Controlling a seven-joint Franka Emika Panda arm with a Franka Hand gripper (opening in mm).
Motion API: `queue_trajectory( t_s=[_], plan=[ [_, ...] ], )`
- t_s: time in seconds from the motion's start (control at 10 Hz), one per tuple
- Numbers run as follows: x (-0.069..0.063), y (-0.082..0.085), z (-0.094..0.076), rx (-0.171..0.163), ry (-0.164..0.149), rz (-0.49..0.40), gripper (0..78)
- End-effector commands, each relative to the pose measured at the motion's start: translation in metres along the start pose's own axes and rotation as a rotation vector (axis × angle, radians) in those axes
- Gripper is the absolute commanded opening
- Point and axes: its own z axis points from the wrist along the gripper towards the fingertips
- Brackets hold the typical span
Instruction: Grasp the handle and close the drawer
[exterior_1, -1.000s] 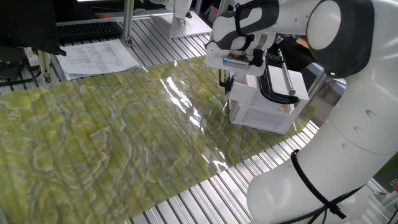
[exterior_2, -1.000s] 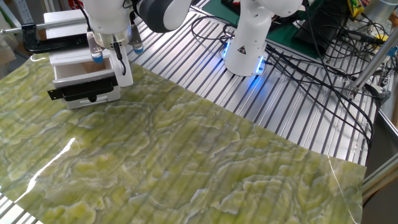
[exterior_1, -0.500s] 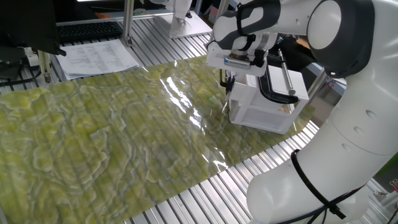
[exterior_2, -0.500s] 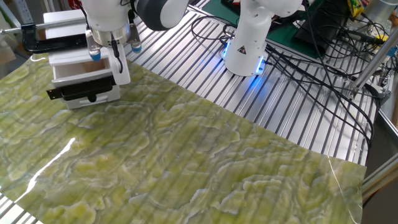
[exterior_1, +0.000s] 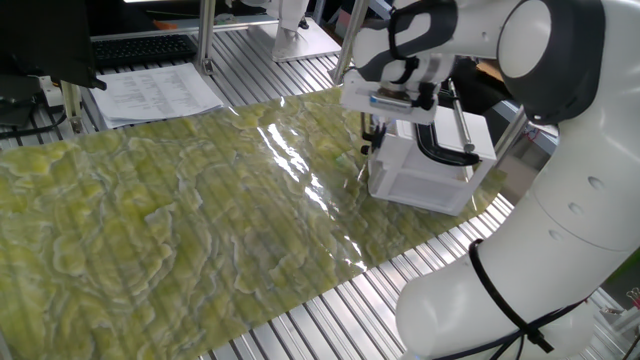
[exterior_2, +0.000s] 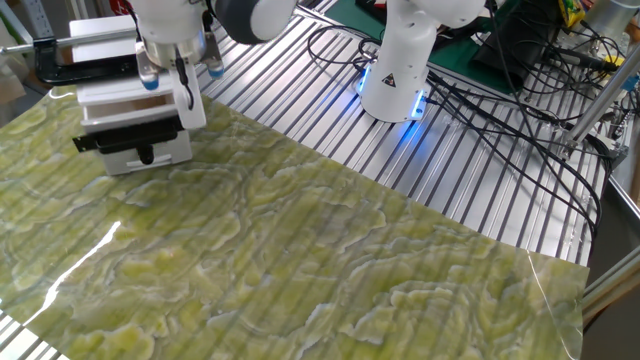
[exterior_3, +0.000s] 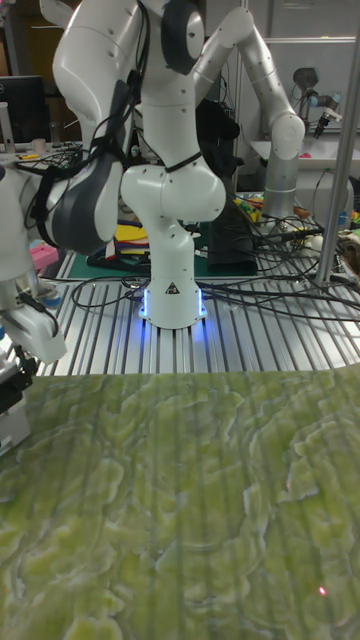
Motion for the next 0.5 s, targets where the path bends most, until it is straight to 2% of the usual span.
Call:
queue_trajectory(
  t_s=[0.1, 0.3, 0.5],
  plan=[
    [-0.001, -0.017, -0.005, -0.002, -0.011, -0.002, 1.6],
    [0.004, -0.025, -0.001, 0.001, -0.018, 0.002, 1.6],
    [0.008, -0.034, 0.011, -0.009, -0.028, -0.007, 1.6]
  ],
)
